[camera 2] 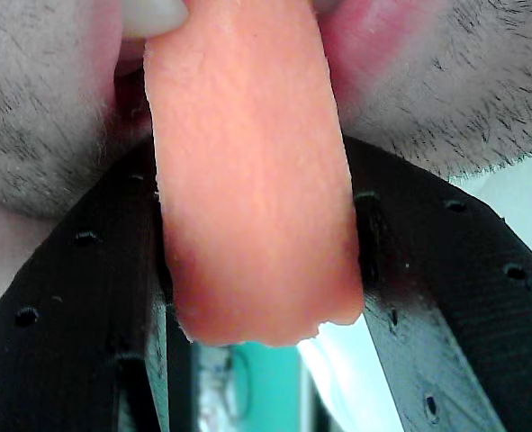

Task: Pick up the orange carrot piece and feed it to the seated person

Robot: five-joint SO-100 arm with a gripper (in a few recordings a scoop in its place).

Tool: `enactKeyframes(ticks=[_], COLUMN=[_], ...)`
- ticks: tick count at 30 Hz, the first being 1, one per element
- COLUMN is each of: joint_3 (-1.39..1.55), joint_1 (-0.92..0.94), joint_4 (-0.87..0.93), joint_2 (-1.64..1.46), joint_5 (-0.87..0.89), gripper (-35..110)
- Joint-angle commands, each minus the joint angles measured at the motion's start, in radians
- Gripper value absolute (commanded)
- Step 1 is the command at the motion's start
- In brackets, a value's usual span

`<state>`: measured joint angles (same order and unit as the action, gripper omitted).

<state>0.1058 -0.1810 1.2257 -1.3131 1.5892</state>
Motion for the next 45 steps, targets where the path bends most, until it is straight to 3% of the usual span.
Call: enactKeyframes(ticks=[1, 45], joint_3=[-0.028, -0.028], joint_1=[0.034, 0.044], joint_4=[-0.015, -0.011], joint_2=[-0.037, -0.060], joint_5=[0.008, 0.008], gripper=[-2, -2])
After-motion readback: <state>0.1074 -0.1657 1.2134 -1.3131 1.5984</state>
